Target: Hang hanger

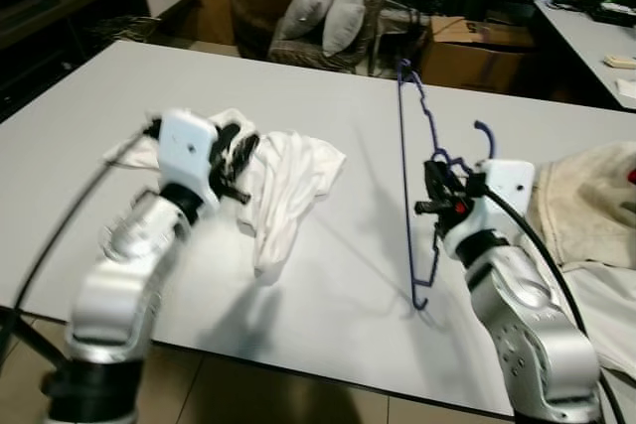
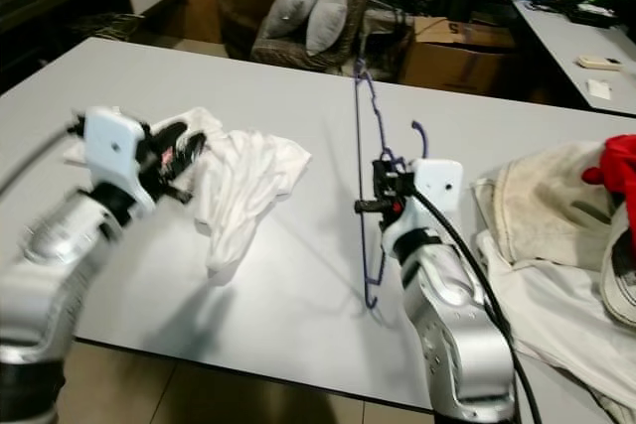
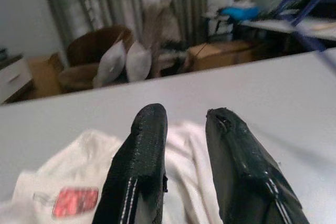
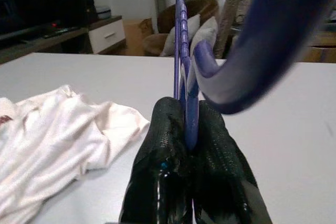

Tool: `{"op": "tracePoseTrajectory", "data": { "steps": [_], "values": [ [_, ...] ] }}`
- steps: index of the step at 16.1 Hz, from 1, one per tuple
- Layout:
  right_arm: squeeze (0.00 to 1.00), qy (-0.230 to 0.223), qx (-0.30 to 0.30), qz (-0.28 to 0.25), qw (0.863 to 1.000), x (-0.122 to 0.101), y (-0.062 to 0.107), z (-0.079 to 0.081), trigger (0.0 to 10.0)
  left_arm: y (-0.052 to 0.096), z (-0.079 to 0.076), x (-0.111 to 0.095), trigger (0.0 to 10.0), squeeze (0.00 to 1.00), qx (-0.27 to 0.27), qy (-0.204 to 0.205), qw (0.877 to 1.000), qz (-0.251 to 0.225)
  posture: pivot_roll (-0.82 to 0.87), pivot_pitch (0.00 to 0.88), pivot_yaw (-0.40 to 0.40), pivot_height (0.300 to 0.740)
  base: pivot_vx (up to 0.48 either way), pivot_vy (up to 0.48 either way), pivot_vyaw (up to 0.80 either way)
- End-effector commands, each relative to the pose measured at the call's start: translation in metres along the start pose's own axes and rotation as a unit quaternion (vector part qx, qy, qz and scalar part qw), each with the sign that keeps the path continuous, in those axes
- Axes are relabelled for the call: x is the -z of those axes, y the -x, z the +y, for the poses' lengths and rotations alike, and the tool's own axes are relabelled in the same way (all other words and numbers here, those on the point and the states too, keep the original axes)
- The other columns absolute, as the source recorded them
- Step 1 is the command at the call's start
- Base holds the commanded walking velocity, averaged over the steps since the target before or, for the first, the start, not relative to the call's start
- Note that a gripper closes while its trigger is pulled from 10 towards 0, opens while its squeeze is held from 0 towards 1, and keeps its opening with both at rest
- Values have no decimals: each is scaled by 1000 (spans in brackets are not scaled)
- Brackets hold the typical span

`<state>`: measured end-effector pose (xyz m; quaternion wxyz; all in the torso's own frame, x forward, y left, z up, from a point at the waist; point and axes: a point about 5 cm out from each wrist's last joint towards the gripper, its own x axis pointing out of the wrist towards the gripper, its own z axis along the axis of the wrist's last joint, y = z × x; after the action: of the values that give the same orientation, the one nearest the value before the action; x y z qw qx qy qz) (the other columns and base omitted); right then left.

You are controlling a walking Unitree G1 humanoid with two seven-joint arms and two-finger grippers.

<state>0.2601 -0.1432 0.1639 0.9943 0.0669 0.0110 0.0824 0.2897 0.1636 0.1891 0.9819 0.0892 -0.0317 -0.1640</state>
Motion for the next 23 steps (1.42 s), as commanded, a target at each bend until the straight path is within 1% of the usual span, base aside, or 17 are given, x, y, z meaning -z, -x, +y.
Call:
{"op": "tracePoseTrajectory", "data": {
  "steps": [1,2,4,7,11,13,14,15,16,17,18,19,20,21,22,23],
  "values": [
    [0,11,7,5,1000,-1,3,-1,10000,2,-1,6,10000,0,-29,-6,999,16,62,0,-20,740,0,0,0],
    [0,14,10,6,1000,-1,5,-2,10000,2,-5,10,10000,0,-44,-2,999,22,57,0,-26,740,0,0,0],
    [0,20,15,8,1000,-2,6,-5,10000,2,-14,11,10000,0,-47,-3,999,23,54,0,-31,740,-334,0,0],
    [0,31,12,13,999,-3,6,-7,10000,1,-22,11,10000,0,-50,-2,999,20,51,0,-42,740,-356,0,0],
    [0,41,14,26,999,-1,8,-10,10000,4,-25,15,10000,0,-53,-6,998,29,49,0,-43,740,-62,0,0],
    [0,39,27,35,998,1,11,-14,10000,6,-25,18,10000,0,-54,5,998,34,47,0,-44,740,0,0,-800],
    [0,50,37,40,997,2,14,-17,10000,7,-27,20,10000,0,-44,16,998,42,45,0,-43,740,0,0,-800],
    [0,82,49,51,994,3,16,-21,10000,7,-30,22,10000,0,-29,34,998,52,42,0,-42,740,0,0,-800],
    [0,140,75,64,985,4,17,-27,10000,8,-33,22,10000,0,-26,37,998,51,40,0,-41,740,0,0,-800],
    [0,185,94,65,976,2,18,-32,10000,8,-34,21,10000,0,-19,41,998,50,38,0,-39,740,0,0,-800],
    [0,224,102,61,967,0,18,-34,10000,8,-35,20,10000,0,-14,39,998,46,38,0,-39,740,0,0,-800],
    [0,298,101,52,948,-3,18,-37,10000,7,-35,17,10000,0,-4,31,999,34,37,0,-34,740,0,0,-800],
    [0,304,101,52,946,-3,18,-37,10000,7,-35,16,10000,0,-1,33,999,32,37,0,-34,740,0,0,-800],
    [0,349,89,46,932,-5,16,-36,10000,1,-34,8,10000,0,14,44,999,14,43,0,-34,740,0,0,-800],
    [0,360,88,43,928,-5,16,-36,10000,-1,-35,4,10000,0,28,47,999,3,45,0,-34,740,0,0,-800],
    [0,369,73,32,926,-6,14,-32,10000,-11,-34,-5,10000,0,41,42,998,-16,52,0,-35,740,0,0,-800]
  ]
}}
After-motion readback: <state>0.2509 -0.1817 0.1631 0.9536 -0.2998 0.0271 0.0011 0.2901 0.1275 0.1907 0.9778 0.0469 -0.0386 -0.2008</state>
